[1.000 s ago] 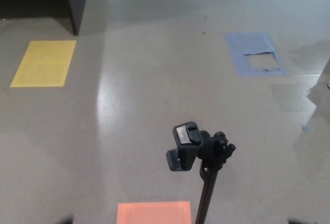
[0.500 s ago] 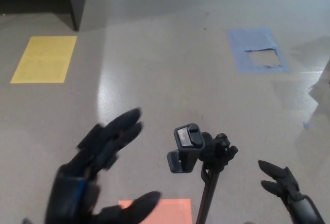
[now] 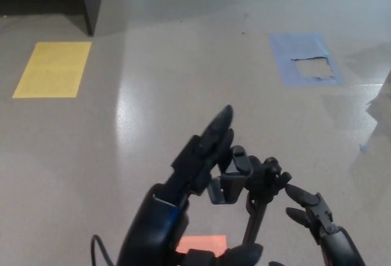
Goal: A phone stand is kept on the floor and the robot uses both its hands to grab it and uses its left hand to extend the phone stand by pulling it upwards
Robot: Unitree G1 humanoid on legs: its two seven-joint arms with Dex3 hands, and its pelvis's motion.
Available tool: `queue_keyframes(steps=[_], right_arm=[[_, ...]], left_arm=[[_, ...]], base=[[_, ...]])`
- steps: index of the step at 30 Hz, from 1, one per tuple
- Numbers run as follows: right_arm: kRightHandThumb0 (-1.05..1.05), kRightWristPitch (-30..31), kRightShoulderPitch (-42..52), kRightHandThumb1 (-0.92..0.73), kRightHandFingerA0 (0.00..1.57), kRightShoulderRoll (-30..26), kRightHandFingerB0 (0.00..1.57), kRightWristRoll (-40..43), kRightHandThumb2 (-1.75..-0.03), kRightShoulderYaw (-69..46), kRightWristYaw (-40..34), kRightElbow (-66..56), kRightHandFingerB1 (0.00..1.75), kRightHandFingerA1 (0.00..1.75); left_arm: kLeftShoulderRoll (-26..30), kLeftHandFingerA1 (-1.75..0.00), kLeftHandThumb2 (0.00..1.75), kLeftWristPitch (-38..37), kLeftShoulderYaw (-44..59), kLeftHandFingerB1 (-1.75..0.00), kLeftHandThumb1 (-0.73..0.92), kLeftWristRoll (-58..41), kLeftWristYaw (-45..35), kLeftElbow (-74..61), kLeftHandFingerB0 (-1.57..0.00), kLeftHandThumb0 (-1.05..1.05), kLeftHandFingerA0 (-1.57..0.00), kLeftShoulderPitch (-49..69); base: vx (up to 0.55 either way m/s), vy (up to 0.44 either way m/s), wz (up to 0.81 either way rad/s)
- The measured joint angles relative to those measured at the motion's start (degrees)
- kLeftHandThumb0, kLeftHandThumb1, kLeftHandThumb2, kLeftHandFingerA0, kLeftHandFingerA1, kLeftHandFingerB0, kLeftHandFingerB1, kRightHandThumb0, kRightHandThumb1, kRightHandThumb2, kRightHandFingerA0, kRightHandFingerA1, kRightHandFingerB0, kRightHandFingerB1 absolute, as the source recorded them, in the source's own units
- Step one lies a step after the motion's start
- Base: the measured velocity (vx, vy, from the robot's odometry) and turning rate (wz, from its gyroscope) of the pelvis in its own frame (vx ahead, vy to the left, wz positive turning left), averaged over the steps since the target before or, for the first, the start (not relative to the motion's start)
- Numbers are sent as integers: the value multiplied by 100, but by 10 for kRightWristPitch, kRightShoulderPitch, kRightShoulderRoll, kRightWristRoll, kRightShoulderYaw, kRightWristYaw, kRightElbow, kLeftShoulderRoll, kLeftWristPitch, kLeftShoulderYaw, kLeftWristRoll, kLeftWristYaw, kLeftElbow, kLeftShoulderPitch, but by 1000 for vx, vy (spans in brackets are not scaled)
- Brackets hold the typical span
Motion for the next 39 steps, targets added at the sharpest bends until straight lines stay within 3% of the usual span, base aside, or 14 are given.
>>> queue_keyframes(steps=[1, 5, 6, 7, 8, 10, 13, 14, 15, 30, 31, 36, 37, 39], right_arm=[[-104, -3, 0, -47, 29, 1, 8, 0, -86, 1, 0, 1, 61, 73], [-104, -11, 0, -47, 29, 1, 8, -3, -86, 6, 0, 2, 61, 73], [-41, -13, 0, -5, 21, 1, 18, -4, -82, 6, 0, 2, 62, 63], [-41, -14, 1, -5, 21, 1, 18, -5, -82, 7, 0, 1, 62, 63], [-105, -15, 1, -47, 21, 1, 15, -6, -83, 8, 0, -1, 65, 74], [-105, -15, 5, -47, 21, 1, 15, -7, -83, 10, 0, -5, 65, 74], [-104, -15, 9, -46, 19, 1, 10, -9, -85, 13, -1, -10, 63, 73], [-41, -16, 10, -5, 19, 1, 16, -10, -82, 14, -1, -10, 62, 62], [-41, -16, 11, -6, 21, 1, 16, -10, -82, 14, -1, -11, 61, 62], [-41, -39, 41, -6, 21, -2, 18, -23, -83, 24, -12, -12, 63, 63], [-103, -40, 42, -47, 29, -2, 11, -25, -85, 24, -13, -12, 62, 72], [-102, -44, 50, -47, 29, -1, 14, -24, -84, 25, -12, -12, 63, 72], [-40, -45, 51, -5, 18, -1, 17, -24, -82, 26, -12, -12, 62, 62], [-41, -45, 52, -5, 19, -1, 17, -24, -82, 26, -12, -12, 62, 62]], left_arm=[[1, 0, 90, 5, -2, -2, 54, 2, 0, -2, 0, -92, 0, -1], [7, 0, 90, 22, -1, -2, 54, 8, -1, -3, 0, -92, 0, -11], [9, -3, 87, 27, 0, 0, 51, 10, -1, -3, 0, -91, 0, -14], [10, -3, 87, 30, 2, 0, 51, 10, -1, -2, 0, -91, 0, -18], [12, -9, 58, 33, 4, 0, 58, 10, -1, -2, 0, -88, 0, -21], [14, -9, 58, 37, 11, 0, 58, 10, -1, 2, 0, -88, 0, -28], [17, -3, 86, 45, 25, 0, 50, 10, -1, 12, 0, -89, -5, -43], [18, -21, 57, 50, 30, 0, 54, 10, -1, 18, 0, -85, 0, -49], [18, -9, 81, 54, 33, 0, 43, 9, -1, 22, 0, -81, -7, -51], [4, -5, 86, 130, 89, 0, 49, 7, 1, 86, 0, -83, -8, -56], [2, -4, 86, 132, 91, 0, 48, 7, 1, 88, 0, -82, -8, -56], [-12, -11, 81, 135, 105, 0, 43, 7, 7, 125, 0, -80, -9, -66], [-13, -12, 86, 136, 106, 0, 48, 7, 8, 128, 0, -87, -8, -67], [-17, -4, 90, 139, 105, 0, 52, 9, 10, 137, 0, -90, -8, -73]], base=[[0, 0, 0], [0, 0, 0], [0, 0, 0], [0, 0, 0], [0, 0, 0], [0, 0, 0], [0, 0, 0], [0, 0, 0], [0, 0, 0], [0, 0, 0], [0, 0, 0], [0, 0, 0], [0, 0, 0], [0, 0, 0]])
